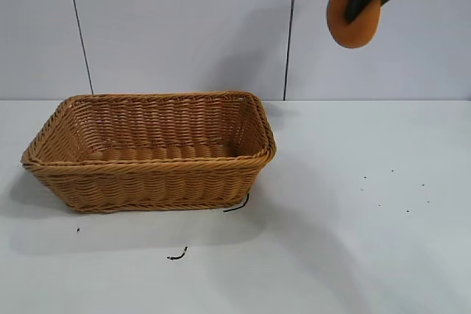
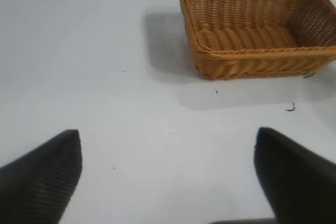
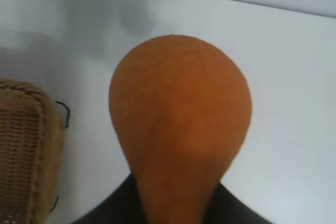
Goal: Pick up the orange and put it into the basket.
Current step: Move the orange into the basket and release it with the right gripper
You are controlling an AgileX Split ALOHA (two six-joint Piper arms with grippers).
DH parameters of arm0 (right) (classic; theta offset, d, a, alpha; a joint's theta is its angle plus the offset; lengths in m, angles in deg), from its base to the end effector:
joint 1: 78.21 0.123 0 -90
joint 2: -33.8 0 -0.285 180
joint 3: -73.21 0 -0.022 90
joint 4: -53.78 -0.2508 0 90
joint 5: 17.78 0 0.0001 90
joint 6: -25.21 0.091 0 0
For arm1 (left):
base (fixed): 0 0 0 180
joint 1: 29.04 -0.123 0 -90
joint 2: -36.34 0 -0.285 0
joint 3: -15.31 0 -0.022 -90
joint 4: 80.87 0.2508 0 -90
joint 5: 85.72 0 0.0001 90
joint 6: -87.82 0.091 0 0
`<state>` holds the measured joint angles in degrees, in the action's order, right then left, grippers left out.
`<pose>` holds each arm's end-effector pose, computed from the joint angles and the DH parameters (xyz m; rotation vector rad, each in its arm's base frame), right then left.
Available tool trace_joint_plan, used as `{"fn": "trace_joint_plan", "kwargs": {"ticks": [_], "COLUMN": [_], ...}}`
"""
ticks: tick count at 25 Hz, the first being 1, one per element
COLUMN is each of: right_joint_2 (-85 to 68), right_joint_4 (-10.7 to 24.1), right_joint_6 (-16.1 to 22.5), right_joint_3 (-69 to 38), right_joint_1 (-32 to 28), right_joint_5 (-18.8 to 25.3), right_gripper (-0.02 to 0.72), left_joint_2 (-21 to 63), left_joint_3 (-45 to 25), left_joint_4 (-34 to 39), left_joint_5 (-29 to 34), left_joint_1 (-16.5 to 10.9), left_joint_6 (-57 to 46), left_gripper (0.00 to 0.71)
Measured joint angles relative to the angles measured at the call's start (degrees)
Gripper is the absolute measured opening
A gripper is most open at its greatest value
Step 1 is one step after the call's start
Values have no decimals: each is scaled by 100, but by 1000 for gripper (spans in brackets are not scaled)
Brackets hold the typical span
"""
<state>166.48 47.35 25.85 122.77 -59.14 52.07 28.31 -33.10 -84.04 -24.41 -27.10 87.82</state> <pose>0.4513 0.1661 0.3038 -0.4122 2.6526 0.2622 -0.0051 -0.0042 0.2774 0.0376 2.0547 -0.0874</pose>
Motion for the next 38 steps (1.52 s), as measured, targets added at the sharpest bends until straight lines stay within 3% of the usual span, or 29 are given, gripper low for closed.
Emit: {"fn": "trace_joint_plan", "kwargs": {"ticks": [4, 11, 22, 24, 28, 29, 32, 35, 38], "right_joint_2": [101, 776, 1766, 1766, 1701, 1664, 1538, 1449, 1378], "right_joint_4": [0, -19, -145, -145, -145, -145, -67, 210, 455], "right_joint_6": [27, 90, 175, 180, 180, 180, 180, 301, 445], "right_joint_3": [0, 0, 0, 0, 19, 62, 306, 743, 1032], "right_joint_1": [437, 1318, 1561, 1561, 1561, 1561, 1561, 1541, 1392], "right_joint_5": [-30, -571, -796, -807, -768, -697, -408, -91, -44], "right_gripper": [69, 69, 78, 166, 543, 604, 673, 688, 690], "left_joint_2": [0, 0, 0, 0, 0, 0, 0, 0, 0], "left_joint_3": [0, 0, 0, 0, 0, 0, 0, 0, 0], "left_joint_4": [0, 0, 0, 0, 0, 0, 0, 0, 0], "left_joint_5": [0, -5, -5, -5, -5, -5, -5, -5, -5], "left_joint_1": [0, 0, 0, 0, 0, 0, 0, 0, 0], "left_joint_6": [0, 0, 0, 0, 0, 0, 0, 0, 0], "left_gripper": [639, 639, 639, 639, 639, 639, 639, 639, 639]}}
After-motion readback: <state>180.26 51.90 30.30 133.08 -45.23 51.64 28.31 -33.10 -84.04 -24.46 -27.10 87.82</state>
